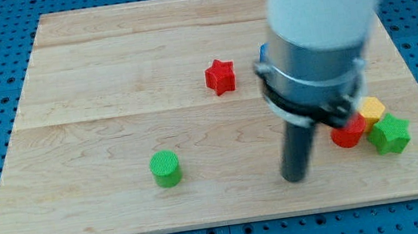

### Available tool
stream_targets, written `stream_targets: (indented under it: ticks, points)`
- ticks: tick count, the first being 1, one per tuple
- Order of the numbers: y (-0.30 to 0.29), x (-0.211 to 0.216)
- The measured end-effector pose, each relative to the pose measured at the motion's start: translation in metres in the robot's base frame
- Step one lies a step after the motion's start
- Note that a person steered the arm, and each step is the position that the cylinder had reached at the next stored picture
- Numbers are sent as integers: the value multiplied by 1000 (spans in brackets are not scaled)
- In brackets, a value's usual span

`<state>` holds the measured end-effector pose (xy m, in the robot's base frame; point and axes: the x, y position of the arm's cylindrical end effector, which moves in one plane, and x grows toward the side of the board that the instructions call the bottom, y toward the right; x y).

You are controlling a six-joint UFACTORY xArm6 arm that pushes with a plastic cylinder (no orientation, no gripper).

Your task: Nudge the group of blocks up a bit

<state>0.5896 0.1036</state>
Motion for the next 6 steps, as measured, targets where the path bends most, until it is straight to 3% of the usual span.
stream_targets:
  ticks: [1,3,4,6]
  points:
    - [59,29]
    - [203,27]
    - [227,12]
    - [183,-40]
